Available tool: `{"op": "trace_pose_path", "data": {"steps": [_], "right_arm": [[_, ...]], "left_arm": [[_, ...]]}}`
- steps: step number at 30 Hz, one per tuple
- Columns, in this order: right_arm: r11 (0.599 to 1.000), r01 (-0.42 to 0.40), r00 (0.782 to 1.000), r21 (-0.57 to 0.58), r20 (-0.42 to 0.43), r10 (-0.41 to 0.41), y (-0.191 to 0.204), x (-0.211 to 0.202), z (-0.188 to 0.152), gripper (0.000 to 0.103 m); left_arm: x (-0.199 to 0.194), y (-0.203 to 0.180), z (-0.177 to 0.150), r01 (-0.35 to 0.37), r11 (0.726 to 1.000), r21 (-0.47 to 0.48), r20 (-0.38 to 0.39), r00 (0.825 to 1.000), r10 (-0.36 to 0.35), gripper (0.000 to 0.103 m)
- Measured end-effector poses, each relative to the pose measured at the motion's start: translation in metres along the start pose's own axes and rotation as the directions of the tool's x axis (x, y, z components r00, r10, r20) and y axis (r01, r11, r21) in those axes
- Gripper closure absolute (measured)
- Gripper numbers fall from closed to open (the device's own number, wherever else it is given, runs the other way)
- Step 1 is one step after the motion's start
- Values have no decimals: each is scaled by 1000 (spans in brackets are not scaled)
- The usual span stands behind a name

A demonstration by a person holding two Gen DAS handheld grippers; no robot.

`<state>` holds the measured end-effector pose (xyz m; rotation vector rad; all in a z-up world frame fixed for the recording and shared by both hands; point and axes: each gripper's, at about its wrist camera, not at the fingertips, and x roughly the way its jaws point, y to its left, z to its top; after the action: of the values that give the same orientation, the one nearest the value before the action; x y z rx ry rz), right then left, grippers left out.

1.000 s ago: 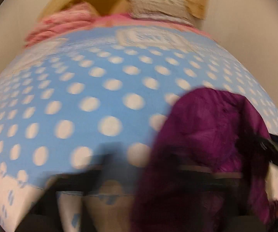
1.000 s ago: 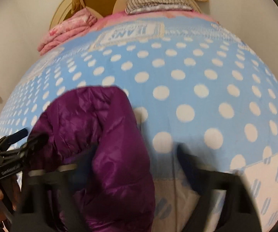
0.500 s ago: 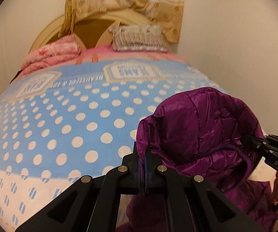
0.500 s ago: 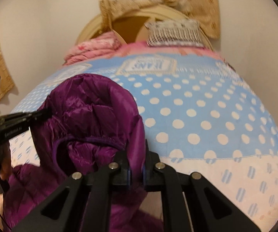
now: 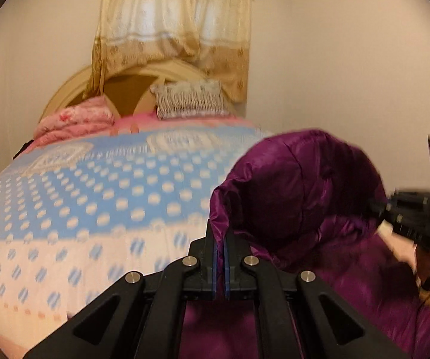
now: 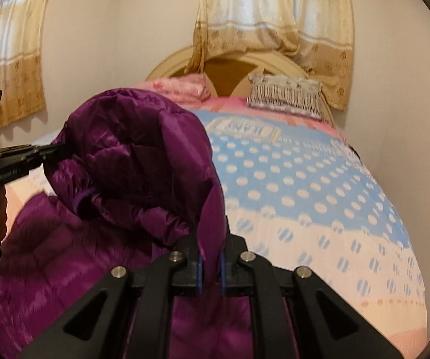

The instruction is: Fold large clothes

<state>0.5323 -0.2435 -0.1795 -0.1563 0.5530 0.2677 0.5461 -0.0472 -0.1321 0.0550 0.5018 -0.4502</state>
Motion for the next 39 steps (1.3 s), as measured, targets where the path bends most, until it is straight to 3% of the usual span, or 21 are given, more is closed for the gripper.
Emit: {"op": "trace_pose_path", "data": {"steps": [5, 7, 9, 10, 11, 14, 18, 24, 29, 33, 39], "right_arm": [[997, -37, 998, -62, -59, 34, 9, -15, -28, 91], [992, -90, 991, -83, -108, 81, 12, -20, -40, 88], [990, -92, 983, -102, -169, 74, 13, -20, -52, 67], [990, -107, 976, -92, -202, 87, 10, -19, -57, 62], [990, -110, 970, -91, -226, 87, 8, -17, -61, 60], [992, -93, 960, -88, -272, 66, 1, -17, -72, 56], [998, -64, 962, -25, -268, 55, -12, -27, -71, 55], [990, 10, 977, 140, -214, 20, -16, -40, -40, 55], [958, -52, 980, 282, -168, 103, 10, -26, -9, 54], [972, -81, 970, 220, -208, 128, 41, -12, -5, 54], [980, -112, 930, 167, -329, 162, 57, 5, -40, 54]], "left_arm": [[-8, -3, -32, 45, 999, -9, -121, 992, -46, 100], [-15, -3, -39, 86, 996, -9, -162, 983, -87, 99], [-21, -7, -47, 80, 997, 10, -221, 972, -76, 96], [-22, -7, -52, 83, 996, 11, -256, 963, -78, 94], [-24, -9, -57, 86, 996, 14, -281, 956, -79, 85], [-27, -4, -71, 41, 999, 24, -332, 943, -31, 47], [-45, 11, -74, 23, 999, -30, -282, 959, -31, 44], [-59, 12, -39, -74, 993, -95, -166, 984, 57, 31], [-23, -14, -18, -132, 984, -117, -214, 971, 105, 31], [-7, -31, -31, -120, 988, -101, -288, 954, 86, 30], [-6, -56, -75, -77, 997, -14, -359, 931, 66, 30]]}}
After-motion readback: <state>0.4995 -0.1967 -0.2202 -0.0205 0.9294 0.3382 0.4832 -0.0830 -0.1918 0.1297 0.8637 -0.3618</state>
